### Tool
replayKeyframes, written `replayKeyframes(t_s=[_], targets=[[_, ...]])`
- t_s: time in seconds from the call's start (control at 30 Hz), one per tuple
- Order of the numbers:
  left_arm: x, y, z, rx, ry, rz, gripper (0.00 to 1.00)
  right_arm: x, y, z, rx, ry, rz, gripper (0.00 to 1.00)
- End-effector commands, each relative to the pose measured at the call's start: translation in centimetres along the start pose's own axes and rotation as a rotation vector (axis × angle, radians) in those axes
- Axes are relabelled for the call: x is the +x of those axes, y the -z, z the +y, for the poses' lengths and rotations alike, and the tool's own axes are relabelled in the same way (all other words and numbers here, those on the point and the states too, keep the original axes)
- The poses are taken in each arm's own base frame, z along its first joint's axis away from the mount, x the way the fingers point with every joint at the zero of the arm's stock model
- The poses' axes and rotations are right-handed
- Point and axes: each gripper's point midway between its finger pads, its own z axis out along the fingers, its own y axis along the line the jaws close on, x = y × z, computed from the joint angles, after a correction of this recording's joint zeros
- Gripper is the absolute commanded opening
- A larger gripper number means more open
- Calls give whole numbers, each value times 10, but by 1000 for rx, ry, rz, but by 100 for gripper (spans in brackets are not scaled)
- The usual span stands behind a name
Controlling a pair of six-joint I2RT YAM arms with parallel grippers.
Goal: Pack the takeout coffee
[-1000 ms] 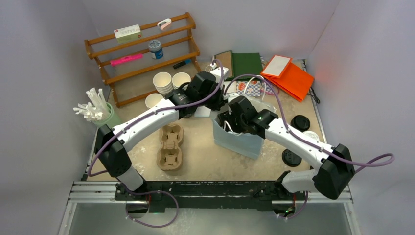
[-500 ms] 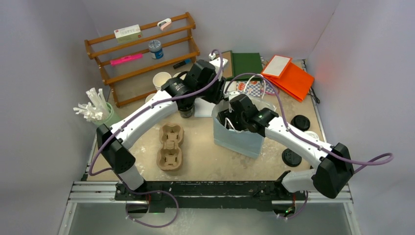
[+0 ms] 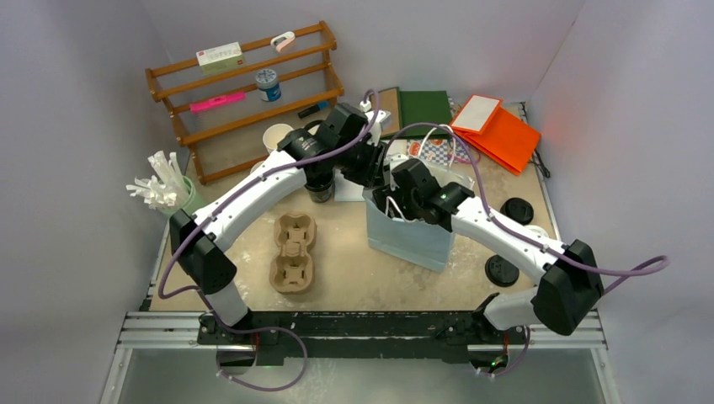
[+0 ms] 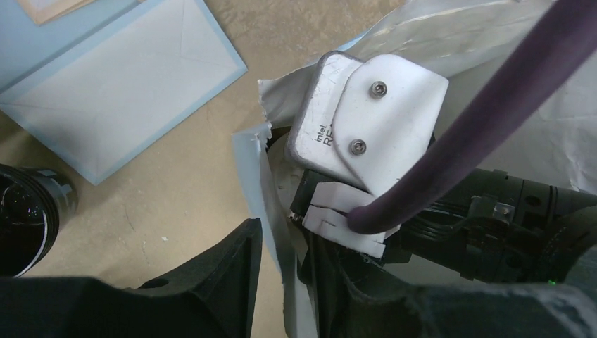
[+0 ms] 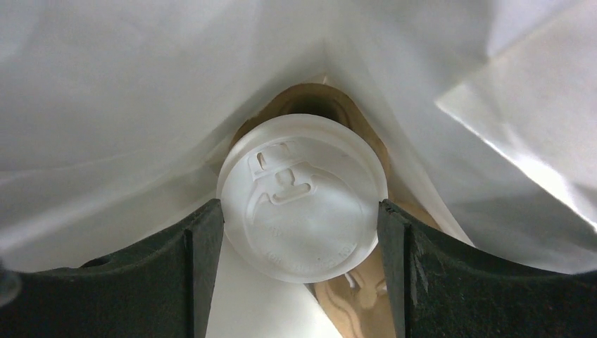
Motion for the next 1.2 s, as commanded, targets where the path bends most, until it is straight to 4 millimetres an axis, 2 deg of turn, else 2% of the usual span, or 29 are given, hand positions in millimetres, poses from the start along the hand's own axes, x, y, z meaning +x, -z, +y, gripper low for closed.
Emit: replayKeyframes(t_s=[0.0,0.4,0.7,0.83,1.0,1.03,1.07,1.17], targets=[[3,-1,-3,47,41,14,31,60,-19,1,-16,12,263,17],[-5,4,-12,107,7,-59,2,83,-35,-1,-30,-23,376,17],[-6,4,-16,133,1,-68,0,94,-39,0,-47,-37,436,18],[-6,4,-15,127,1,-73,0,82,-35,1,-47,-28,403,18],[-9,5,-14,122,-1,-84,0,47,-19,2,-45,-16,302,23],[-9,5,-14,122,-2,-85,0,41,-16,3,-46,-16,287,26],[-10,5,-15,125,-4,-88,0,36,-13,4,-46,-16,276,36],[-11,4,-16,130,-10,-92,0,19,-4,4,-39,-25,223,75]])
